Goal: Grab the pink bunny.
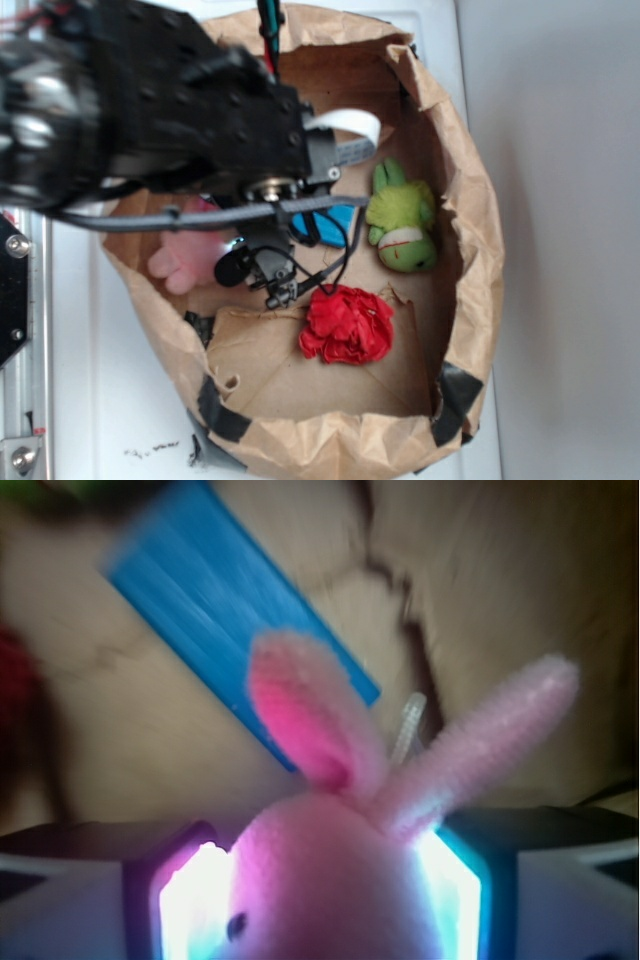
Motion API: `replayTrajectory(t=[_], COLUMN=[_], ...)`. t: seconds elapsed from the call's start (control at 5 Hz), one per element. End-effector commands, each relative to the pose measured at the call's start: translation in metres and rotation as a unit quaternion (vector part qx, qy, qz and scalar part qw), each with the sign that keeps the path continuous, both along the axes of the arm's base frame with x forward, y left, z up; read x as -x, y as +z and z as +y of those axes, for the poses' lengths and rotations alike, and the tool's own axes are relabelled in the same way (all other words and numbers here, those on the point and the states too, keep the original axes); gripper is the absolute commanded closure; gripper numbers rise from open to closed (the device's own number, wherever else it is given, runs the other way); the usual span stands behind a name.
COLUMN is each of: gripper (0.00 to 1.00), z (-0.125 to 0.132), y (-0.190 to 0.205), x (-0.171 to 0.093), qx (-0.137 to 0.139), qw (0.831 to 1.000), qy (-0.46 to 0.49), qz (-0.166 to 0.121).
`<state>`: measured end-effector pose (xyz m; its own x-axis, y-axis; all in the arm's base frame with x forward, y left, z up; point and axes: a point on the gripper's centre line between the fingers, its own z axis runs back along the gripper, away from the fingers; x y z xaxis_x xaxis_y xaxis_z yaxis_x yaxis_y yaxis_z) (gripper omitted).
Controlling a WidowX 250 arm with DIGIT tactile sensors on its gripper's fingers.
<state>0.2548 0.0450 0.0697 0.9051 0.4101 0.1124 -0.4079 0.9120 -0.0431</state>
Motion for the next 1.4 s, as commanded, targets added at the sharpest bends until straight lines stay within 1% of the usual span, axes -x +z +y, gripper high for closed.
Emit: replayTrajectory(t=[0.0,0.2,0.4,0.6,0.8,1.0,1.2], gripper=[1.0,1.0,1.0,1.0,1.0,1.0,1.0], z=[0.009,-0.009,-0.035,-0.061,-0.062,-0.043,-0.03], y=[0.076,0.095,0.099,0.096,0.097,0.1,0.101], x=[-0.009,-0.011,-0.019,-0.039,-0.047,-0.045,-0.039], qx=[0.028,0.011,-0.065,-0.105,-0.115,-0.047,-0.034], qw=[0.996,0.995,0.989,0.981,0.983,0.99,0.991], qy=[0.0,-0.027,-0.074,-0.133,-0.087,-0.069,-0.07], qz=[-0.082,-0.09,-0.112,-0.093,-0.116,-0.114,-0.113])
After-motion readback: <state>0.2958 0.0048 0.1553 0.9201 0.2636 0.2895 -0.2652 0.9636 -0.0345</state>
